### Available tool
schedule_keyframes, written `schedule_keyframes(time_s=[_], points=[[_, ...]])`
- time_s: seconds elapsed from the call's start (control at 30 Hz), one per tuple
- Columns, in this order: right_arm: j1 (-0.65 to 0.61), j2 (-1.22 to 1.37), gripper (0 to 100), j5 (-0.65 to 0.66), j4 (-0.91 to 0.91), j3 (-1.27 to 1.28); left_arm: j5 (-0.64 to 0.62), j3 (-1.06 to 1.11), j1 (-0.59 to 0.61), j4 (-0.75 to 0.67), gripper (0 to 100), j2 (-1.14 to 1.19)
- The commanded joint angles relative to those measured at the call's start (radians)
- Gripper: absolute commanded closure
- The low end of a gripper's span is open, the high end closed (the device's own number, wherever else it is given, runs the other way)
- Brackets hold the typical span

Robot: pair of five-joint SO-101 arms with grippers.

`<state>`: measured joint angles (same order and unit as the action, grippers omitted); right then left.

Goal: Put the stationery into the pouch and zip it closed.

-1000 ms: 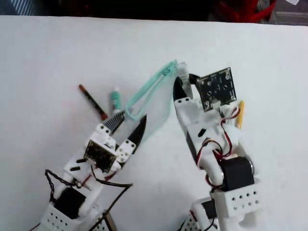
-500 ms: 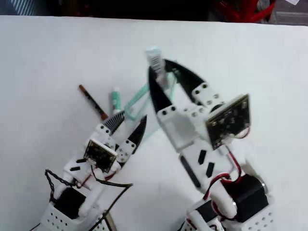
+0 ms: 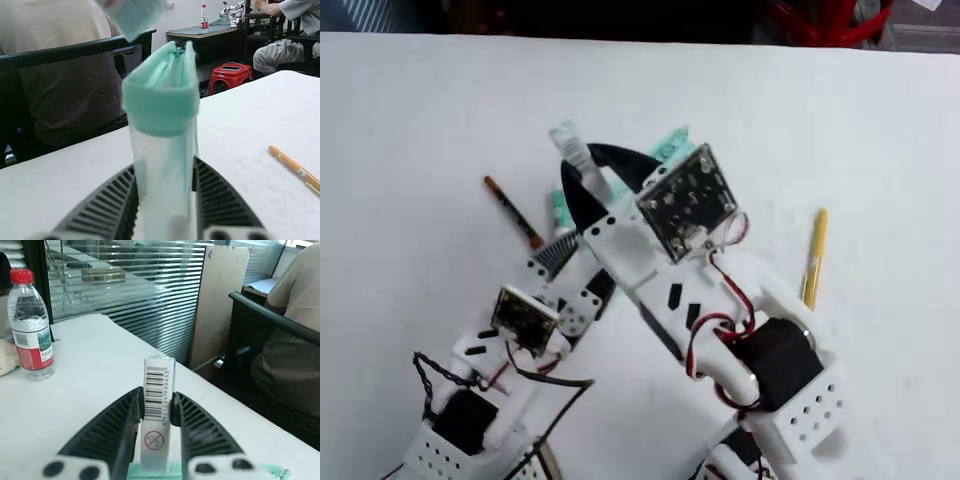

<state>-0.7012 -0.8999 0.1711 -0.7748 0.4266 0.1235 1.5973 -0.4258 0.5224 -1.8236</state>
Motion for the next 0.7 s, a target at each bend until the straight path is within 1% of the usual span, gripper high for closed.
schedule_keyframes(time_s=[0.0,0.17,0.37,0.47,0.53,0.67], points=[[-0.001,-0.024,98.1,0.012,-0.019,0.002,-0.029,0.005,0.008,-0.008,82,0.004],[0.039,-0.05,98.1,0.012,-0.015,0.057,-0.029,0.005,0.01,-0.008,82,0.004],[0.134,-0.087,98.1,0.005,-0.012,0.124,-0.029,0.003,0.027,-0.008,82,0.004],[0.14,-0.11,98.1,0.005,-0.007,0.169,-0.031,0.002,0.035,-0.009,82,0.004],[0.136,-0.114,98.1,0.005,0.039,0.212,-0.031,0.002,0.03,-0.009,82,0.004],[0.101,-0.111,98.1,0.009,0.217,0.298,-0.031,0.003,0.03,-0.009,82,0.004]])
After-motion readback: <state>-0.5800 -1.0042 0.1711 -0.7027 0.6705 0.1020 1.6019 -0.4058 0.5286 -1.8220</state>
